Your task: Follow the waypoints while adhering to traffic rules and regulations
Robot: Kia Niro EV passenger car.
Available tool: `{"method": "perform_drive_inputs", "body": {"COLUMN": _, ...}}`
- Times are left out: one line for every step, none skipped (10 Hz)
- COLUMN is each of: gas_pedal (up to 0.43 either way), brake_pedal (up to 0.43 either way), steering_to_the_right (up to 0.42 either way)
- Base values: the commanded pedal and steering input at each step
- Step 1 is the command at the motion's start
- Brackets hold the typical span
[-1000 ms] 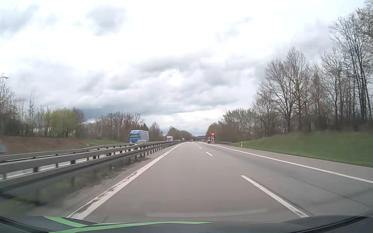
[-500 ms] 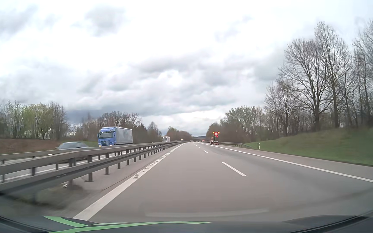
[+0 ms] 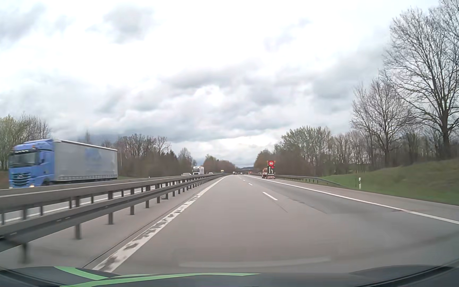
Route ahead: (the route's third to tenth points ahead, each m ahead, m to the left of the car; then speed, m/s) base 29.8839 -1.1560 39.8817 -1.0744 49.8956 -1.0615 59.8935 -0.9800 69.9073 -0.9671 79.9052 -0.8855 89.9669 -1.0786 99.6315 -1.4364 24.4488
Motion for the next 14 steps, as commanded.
{"method": "perform_drive_inputs", "body": {"gas_pedal": 0.26, "brake_pedal": 0.0, "steering_to_the_right": 0.0}}
{"method": "perform_drive_inputs", "body": {"gas_pedal": 0.26, "brake_pedal": 0.0, "steering_to_the_right": 0.0}}
{"method": "perform_drive_inputs", "body": {"gas_pedal": 0.26, "brake_pedal": 0.0, "steering_to_the_right": 0.0}}
{"method": "perform_drive_inputs", "body": {"gas_pedal": 0.26, "brake_pedal": 0.0, "steering_to_the_right": 0.0}}
{"method": "perform_drive_inputs", "body": {"gas_pedal": 0.26, "brake_pedal": 0.0, "steering_to_the_right": 0.0}}
{"method": "perform_drive_inputs", "body": {"gas_pedal": 0.26, "brake_pedal": 0.0, "steering_to_the_right": 0.0}}
{"method": "perform_drive_inputs", "body": {"gas_pedal": 0.26, "brake_pedal": 0.0, "steering_to_the_right": 0.0}}
{"method": "perform_drive_inputs", "body": {"gas_pedal": 0.26, "brake_pedal": 0.0, "steering_to_the_right": 0.0}}
{"method": "perform_drive_inputs", "body": {"gas_pedal": 0.26, "brake_pedal": 0.0, "steering_to_the_right": 0.0}}
{"method": "perform_drive_inputs", "body": {"gas_pedal": 0.26, "brake_pedal": 0.0, "steering_to_the_right": 0.0}}
{"method": "perform_drive_inputs", "body": {"gas_pedal": 0.26, "brake_pedal": 0.0, "steering_to_the_right": 0.0}}
{"method": "perform_drive_inputs", "body": {"gas_pedal": 0.26, "brake_pedal": 0.0, "steering_to_the_right": 0.001}}
{"method": "perform_drive_inputs", "body": {"gas_pedal": 0.26, "brake_pedal": 0.0, "steering_to_the_right": 0.001}}
{"method": "perform_drive_inputs", "body": {"gas_pedal": 0.26, "brake_pedal": 0.0, "steering_to_the_right": 0.001}}
